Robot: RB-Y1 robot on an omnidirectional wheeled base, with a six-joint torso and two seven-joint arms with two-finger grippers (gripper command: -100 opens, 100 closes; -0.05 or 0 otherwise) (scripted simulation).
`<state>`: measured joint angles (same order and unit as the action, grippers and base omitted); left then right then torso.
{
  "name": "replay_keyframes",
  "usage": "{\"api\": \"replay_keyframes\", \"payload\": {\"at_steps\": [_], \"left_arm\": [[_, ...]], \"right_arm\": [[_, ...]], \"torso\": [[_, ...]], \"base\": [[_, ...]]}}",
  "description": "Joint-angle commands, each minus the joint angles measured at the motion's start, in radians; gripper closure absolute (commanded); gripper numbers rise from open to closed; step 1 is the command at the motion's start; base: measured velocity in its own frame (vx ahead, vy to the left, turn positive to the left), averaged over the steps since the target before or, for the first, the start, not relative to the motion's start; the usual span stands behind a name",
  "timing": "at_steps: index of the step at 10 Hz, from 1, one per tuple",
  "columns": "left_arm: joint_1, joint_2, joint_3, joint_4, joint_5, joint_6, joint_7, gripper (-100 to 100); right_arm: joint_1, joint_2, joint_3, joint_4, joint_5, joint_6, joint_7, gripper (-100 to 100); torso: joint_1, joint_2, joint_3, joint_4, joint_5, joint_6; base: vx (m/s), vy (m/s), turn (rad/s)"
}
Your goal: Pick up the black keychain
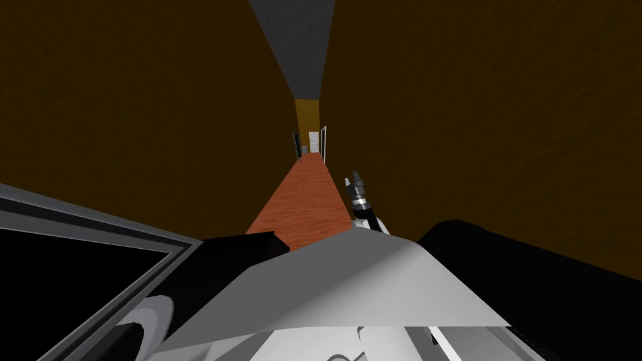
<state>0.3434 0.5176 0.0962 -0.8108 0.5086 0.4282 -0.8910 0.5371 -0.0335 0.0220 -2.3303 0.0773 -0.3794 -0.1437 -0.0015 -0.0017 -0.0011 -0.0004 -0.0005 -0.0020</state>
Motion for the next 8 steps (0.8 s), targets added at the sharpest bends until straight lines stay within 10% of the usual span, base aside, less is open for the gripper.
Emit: {"api": "replay_keyframes", "payload": {"at_steps": [1, 5, 6, 7, 8], "left_arm": [[0.000, 0.000, 0.000, 0.000, 0.000, 0.000, 0.000, 100], [0.000, 0.000, 0.001, 0.000, 0.000, 0.000, 0.001, 100], [0.000, 0.000, 0.000, 0.000, 0.000, 0.000, 0.001, 0], [0.007, -0.036, 0.038, -0.050, -0.050, 0.050, 0.006, 100], [0.007, -0.036, 0.038, -0.064, -0.057, 0.053, 0.006, 100]], "right_arm": [[0.000, 0.000, 0.000, 0.000, 0.000, 0.000, 0.000, 0], [0.000, 0.000, 0.000, 0.000, 0.000, 0.000, 0.000, 0], [0.000, 0.000, 0.000, 0.000, 0.000, 0.000, 0.000, 0], [0.000, 0.000, 0.000, 0.000, 0.000, 0.000, 0.000, 0], [0.000, 0.000, 0.000, 0.000, 0.000, 0.000, 0.000, 0]], "torso": [[0.000, 0.000, 0.000, 0.000, 0.000, 0.000], [0.001, 0.000, 0.000, 0.000, 0.001, 0.001], [0.001, 0.000, 0.000, 0.000, 0.001, 0.001], [0.001, 0.000, 0.000, 0.000, 0.001, 0.001], [0.002, 0.002, 0.001, 0.000, 0.001, 0.001]], "base": [[0.000, 0.000, 0.000], [0.000, 0.000, 0.003], [0.000, 0.000, 0.000], [-0.029, 0.022, 0.036], [-0.037, 0.029, 0.018]]}}
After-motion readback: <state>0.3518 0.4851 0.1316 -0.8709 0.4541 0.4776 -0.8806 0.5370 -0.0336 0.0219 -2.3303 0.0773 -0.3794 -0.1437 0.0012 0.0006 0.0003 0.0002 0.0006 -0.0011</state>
